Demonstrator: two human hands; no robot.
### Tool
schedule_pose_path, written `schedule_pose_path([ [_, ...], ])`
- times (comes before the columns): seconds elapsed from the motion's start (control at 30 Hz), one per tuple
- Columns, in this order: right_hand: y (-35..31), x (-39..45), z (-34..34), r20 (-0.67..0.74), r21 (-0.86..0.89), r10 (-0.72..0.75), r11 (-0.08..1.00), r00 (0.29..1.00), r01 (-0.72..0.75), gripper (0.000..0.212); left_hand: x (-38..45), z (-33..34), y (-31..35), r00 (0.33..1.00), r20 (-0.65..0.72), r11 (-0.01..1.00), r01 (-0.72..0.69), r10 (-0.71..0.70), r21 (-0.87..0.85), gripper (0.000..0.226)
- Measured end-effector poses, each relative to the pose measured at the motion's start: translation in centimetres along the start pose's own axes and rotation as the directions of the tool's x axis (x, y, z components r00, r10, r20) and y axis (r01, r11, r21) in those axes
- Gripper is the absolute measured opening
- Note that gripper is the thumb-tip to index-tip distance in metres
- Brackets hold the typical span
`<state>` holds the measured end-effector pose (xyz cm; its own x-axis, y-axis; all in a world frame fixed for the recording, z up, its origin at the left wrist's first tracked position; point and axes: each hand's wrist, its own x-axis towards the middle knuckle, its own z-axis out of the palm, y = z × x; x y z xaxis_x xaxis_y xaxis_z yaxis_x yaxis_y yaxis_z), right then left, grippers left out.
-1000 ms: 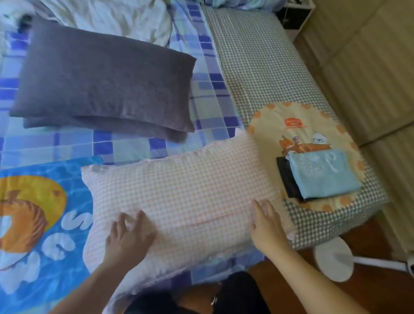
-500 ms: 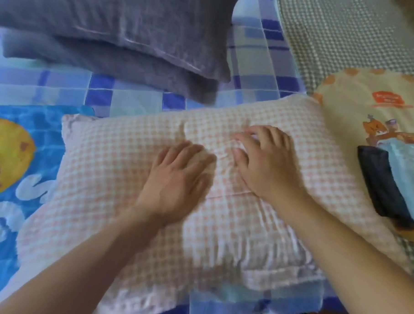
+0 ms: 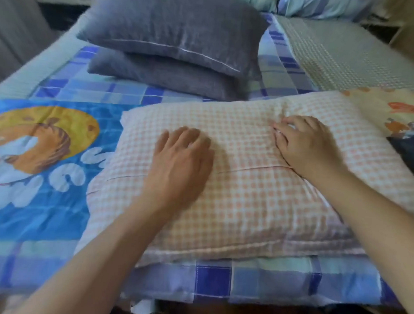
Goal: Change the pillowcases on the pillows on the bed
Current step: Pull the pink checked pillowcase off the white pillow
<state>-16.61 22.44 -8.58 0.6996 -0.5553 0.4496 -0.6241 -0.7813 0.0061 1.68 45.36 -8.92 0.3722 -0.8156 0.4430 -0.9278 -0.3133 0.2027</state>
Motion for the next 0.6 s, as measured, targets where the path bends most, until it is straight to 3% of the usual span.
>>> schedule_pose_path([
  [0.07, -2.2, -0.1, -3.0, 0.154, 0.053, 0.071, 0.995, 0.985, -0.080, 0.044, -4.0, -1.8, -3.6, 0.967, -0.012, 0.967, 0.255, -0.255, -0.002, 0.046],
  [0.1, -3.8, -0.3, -4.3, 0.216, 0.108, 0.072, 0.989, 0.974, -0.098, 0.043, -6.0, -2.1, -5.3, 0.916, 0.030, 0.913, 0.402, -0.401, -0.071, 0.059],
  [0.17, -8.3, -1.7, -6.4, 0.301, 0.287, -0.061, 0.957, 0.952, -0.030, 0.043, -9.0, -2.5, -7.1, 0.784, 0.198, 0.721, 0.619, -0.588, -0.311, 0.090],
  [0.23, -12.8, -4.1, -6.6, 0.318, 0.278, -0.273, 0.942, 0.908, 0.186, 0.057, -10.7, -2.9, -6.8, 0.748, 0.276, 0.553, 0.642, -0.604, -0.531, 0.105],
  [0.27, -14.0, -5.2, -5.8, 0.316, 0.213, -0.305, 0.946, 0.899, 0.246, 0.063, -11.0, -3.4, -5.9, 0.751, 0.272, 0.510, 0.623, -0.602, -0.594, 0.102],
  [0.33, -14.3, -6.5, -4.6, 0.245, 0.108, -0.228, 0.972, 0.942, 0.207, 0.063, -11.5, -4.6, -3.5, 0.776, 0.225, 0.511, 0.573, -0.589, -0.640, 0.092],
  [0.4, -13.2, -7.0, -4.8, 0.074, 0.114, -0.114, 0.988, 0.991, 0.105, 0.043, -11.9, -6.0, -0.8, 0.804, 0.179, 0.568, 0.540, -0.568, -0.621, 0.079],
  [0.5, -11.1, -7.9, -5.7, -0.103, 0.112, 0.037, 0.993, 0.994, -0.025, 0.021, -13.6, -7.8, 2.6, 0.833, 0.135, 0.653, 0.511, -0.536, -0.559, 0.059],
  [0.6, -10.8, -9.5, -5.7, -0.131, 0.230, 0.052, 0.973, 0.990, -0.021, 0.014, -15.8, -8.2, 3.4, 0.834, 0.093, 0.722, 0.522, -0.544, -0.455, 0.050],
])
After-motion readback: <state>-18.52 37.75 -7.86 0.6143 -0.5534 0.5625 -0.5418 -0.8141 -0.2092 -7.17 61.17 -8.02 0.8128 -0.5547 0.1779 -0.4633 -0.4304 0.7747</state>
